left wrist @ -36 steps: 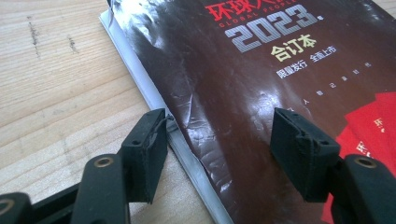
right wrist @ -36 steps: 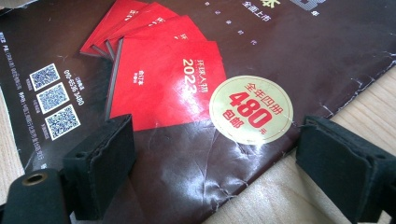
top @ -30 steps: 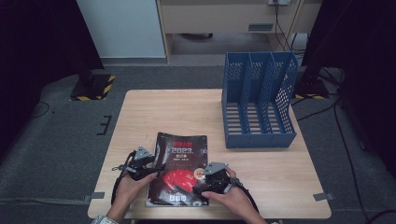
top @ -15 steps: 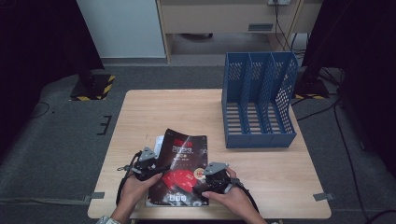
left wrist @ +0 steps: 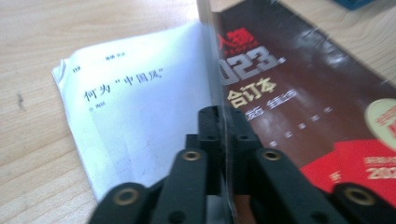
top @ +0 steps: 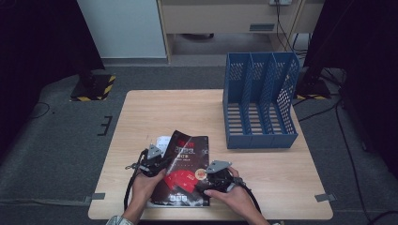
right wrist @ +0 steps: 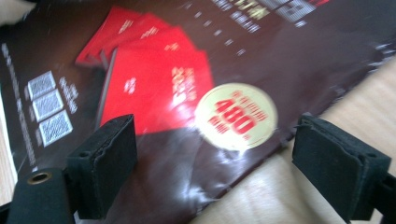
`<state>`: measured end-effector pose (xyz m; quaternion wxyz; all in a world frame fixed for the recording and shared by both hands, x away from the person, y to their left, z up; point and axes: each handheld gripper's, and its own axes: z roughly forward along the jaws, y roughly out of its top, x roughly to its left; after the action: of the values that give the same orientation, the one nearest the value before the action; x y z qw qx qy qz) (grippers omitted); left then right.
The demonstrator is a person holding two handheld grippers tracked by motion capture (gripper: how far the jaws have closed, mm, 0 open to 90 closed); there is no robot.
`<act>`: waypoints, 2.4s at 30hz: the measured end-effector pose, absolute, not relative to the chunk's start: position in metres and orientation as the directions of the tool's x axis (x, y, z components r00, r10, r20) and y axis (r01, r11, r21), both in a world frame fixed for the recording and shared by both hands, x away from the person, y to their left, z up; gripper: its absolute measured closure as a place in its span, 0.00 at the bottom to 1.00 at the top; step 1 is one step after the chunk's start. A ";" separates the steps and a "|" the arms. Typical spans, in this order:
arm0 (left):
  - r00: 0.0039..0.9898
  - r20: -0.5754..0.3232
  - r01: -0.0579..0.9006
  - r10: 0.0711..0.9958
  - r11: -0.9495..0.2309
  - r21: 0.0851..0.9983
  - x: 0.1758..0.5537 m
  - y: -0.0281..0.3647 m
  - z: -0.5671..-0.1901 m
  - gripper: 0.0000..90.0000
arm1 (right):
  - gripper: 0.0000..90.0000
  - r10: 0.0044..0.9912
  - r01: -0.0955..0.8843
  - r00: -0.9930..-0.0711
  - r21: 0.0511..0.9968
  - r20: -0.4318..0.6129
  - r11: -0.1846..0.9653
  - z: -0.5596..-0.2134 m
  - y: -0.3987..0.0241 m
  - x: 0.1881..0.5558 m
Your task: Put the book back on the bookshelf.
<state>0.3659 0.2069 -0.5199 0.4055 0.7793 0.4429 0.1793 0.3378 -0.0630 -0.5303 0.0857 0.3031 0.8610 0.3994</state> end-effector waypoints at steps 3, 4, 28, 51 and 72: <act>0.547 -0.057 0.516 0.835 -0.283 0.808 0.359 0.206 -0.516 0.99 | 0.16 0.611 0.480 -0.780 0.756 0.135 0.445 -0.529 -0.068 0.344; 0.546 -0.056 0.507 0.836 -0.277 0.816 0.357 0.205 -0.514 0.99 | 0.15 0.614 0.487 -0.775 0.758 0.146 0.435 -0.529 -0.069 0.346; 0.581 -0.081 0.387 0.810 -0.187 0.903 0.336 0.216 -0.485 1.00 | 0.21 0.614 0.596 -0.718 0.744 0.327 0.301 -0.538 -0.060 0.386; 0.472 0.014 0.617 0.882 -0.341 0.709 0.365 0.240 -0.521 0.51 | 0.23 0.609 0.560 -0.744 0.755 0.276 0.341 -0.539 -0.056 0.380; 0.466 -0.061 0.643 0.883 -0.291 0.708 0.368 0.248 -0.527 0.50 | 0.38 0.573 0.564 -0.764 0.739 0.297 0.368 -0.526 -0.044 0.390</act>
<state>0.3678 0.2475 -0.5267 0.3436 0.7843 0.4863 0.1743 0.3902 -0.0443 -0.5255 0.0055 0.3436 0.8271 0.4448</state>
